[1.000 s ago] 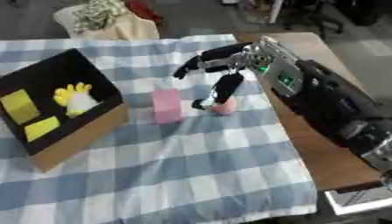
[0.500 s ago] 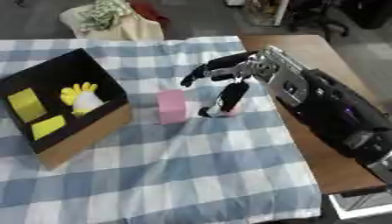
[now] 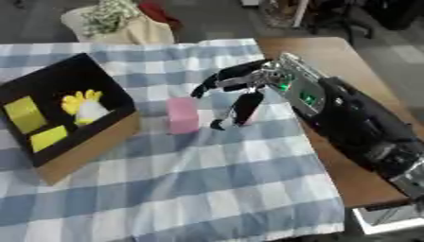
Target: Pick up objects on the table and place them in the box.
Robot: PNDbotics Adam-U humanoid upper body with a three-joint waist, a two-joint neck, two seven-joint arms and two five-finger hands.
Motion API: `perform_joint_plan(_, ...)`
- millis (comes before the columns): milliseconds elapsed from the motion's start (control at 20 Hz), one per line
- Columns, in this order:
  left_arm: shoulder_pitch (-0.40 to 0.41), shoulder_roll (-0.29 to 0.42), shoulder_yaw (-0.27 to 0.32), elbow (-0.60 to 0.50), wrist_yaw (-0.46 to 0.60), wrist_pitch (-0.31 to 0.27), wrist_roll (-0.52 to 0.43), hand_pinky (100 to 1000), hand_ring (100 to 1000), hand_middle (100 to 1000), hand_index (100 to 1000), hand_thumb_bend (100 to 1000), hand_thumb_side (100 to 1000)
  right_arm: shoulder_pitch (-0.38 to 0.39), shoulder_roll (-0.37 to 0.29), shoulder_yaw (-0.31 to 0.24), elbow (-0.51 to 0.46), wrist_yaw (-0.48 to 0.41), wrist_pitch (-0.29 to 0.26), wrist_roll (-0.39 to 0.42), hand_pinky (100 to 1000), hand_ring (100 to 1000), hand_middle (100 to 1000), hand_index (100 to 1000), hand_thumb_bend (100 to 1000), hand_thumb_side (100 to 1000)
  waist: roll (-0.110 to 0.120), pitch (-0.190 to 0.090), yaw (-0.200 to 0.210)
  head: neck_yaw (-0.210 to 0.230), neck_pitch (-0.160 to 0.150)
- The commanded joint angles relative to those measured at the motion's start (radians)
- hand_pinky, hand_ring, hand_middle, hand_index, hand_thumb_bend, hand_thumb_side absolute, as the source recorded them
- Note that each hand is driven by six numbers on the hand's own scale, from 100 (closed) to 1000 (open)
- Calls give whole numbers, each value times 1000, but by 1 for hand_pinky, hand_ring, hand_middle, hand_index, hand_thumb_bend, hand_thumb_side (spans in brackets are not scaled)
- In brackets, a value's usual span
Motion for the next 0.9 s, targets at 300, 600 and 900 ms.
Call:
perform_joint_plan(300, 0, 28, -1, -15, -1, 4, -3, 760, 901, 822, 797, 530, 566, -17, 2, 2, -10, 16, 10, 2, 1000, 1000, 914, 1000, 251, 423, -12, -33, -12, 35, 5)
perform_joint_plan(600, 4, 29, 0, -15, -2, 4, -2, 760, 903, 824, 797, 531, 567, -12, 16, -2, -7, 19, 7, 12, 1000, 1000, 917, 1000, 259, 418, -14, -33, -18, 44, 5)
perform_joint_plan(900, 6, 28, 0, -15, -2, 6, -2, 760, 905, 825, 797, 531, 567, -9, 27, -6, 1, 23, 5, 15, 1000, 1000, 914, 1000, 245, 408, -16, -34, -20, 51, 5)
